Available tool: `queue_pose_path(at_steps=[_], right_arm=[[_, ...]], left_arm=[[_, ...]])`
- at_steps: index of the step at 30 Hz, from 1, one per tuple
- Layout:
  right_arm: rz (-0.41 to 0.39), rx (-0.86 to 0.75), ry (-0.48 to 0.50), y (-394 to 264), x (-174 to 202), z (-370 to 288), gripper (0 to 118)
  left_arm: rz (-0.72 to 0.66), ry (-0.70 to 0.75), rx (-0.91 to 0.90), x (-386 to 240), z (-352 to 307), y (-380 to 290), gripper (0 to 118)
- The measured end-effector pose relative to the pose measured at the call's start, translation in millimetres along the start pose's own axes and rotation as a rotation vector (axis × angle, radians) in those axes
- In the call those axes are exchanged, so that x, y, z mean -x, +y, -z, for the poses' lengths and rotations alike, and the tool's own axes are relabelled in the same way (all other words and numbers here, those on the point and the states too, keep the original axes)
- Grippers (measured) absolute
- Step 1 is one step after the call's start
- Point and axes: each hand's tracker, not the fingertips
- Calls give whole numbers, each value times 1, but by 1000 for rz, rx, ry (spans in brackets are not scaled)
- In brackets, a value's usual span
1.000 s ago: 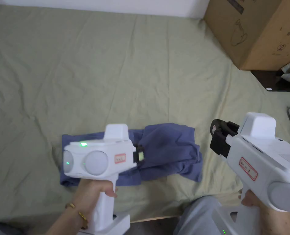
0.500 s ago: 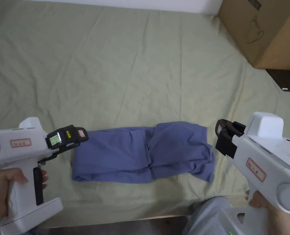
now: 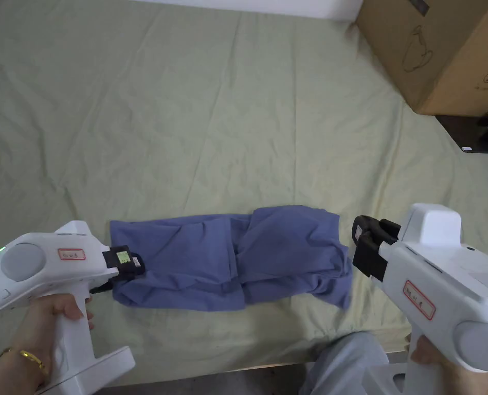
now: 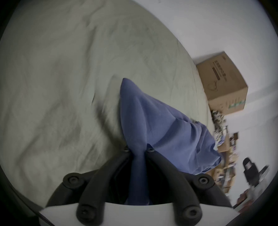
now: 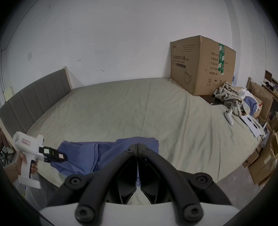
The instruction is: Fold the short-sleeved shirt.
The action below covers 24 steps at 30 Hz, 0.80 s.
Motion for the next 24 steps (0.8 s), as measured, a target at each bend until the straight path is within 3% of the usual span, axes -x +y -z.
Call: queue_pose_path(at_steps=[2,5,12,15,21,24], right_arm=[[-9,5,3,-1,2,2,0],[-1,0,14,-1,3,1,0],[-24,-33,17,2,8,-1,0],[-46,-37,14,4,10,0,0],[-43,-39,25,7,12,4,0],[-41,-46,28,8,12,2,0]], left_arm=[[112,25,-39,-18,-14,-4,5],[125,47,-53,-17,-31,4,5],[136,374,-219,18,-105,36,5],[229,496,-288,4,-137,35,5],[385,438,-300,-58,-134,14,5],[440,310,-244,-91,-110,1,5]])
